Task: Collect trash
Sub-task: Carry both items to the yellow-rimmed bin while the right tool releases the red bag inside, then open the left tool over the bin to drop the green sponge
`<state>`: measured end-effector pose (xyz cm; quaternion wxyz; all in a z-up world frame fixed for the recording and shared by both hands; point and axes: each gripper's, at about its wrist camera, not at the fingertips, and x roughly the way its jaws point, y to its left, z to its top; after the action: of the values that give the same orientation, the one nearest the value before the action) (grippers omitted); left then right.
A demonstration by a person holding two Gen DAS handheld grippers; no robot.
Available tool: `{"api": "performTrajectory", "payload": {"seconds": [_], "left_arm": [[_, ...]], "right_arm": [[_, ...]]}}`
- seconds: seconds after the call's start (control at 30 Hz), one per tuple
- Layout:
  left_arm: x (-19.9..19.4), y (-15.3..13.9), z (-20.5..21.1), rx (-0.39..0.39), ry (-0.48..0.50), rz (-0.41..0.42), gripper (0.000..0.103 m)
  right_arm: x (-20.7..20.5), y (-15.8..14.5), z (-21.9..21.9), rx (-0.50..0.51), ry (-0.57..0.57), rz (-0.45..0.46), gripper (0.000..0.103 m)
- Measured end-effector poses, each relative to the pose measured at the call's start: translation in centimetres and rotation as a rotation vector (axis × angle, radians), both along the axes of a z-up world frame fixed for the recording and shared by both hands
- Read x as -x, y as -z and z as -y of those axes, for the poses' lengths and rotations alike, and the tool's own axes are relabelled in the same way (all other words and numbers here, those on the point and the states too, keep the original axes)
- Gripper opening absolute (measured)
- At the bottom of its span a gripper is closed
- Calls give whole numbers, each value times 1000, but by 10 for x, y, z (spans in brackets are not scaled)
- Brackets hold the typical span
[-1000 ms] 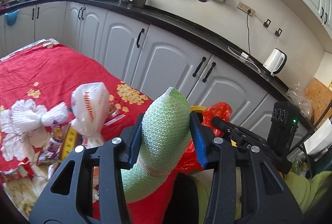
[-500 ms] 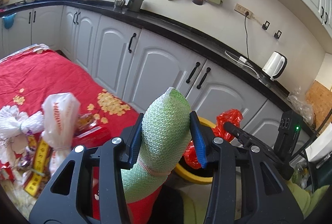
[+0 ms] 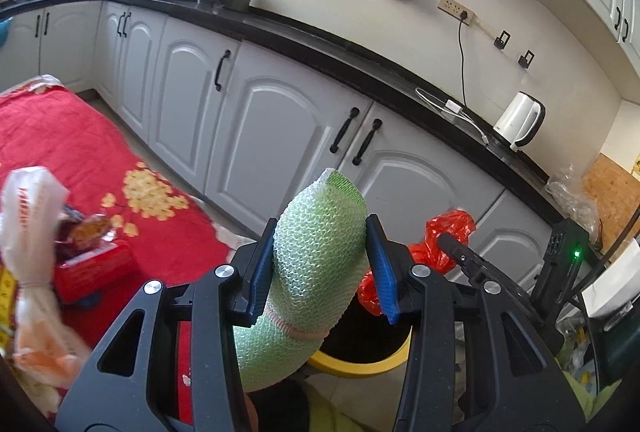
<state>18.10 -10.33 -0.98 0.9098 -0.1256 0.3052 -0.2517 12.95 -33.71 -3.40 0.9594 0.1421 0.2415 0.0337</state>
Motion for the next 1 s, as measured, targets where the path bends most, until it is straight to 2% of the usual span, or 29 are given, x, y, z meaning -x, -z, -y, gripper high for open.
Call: {"api": "performTrajectory", "payload": {"seconds": [0.4,0.87,1.0], "left_arm": [[-22,34,56,22,54,-44,36],[-46,71,98,-9,98,-100,37],[-49,78,100,-9,102,-116,40]], "right_arm": [[-3,28,33,40,99,-62,11],[-10,53,46,1,110,-131,13],[-11,57,47,-14,104,-144,23]]}}
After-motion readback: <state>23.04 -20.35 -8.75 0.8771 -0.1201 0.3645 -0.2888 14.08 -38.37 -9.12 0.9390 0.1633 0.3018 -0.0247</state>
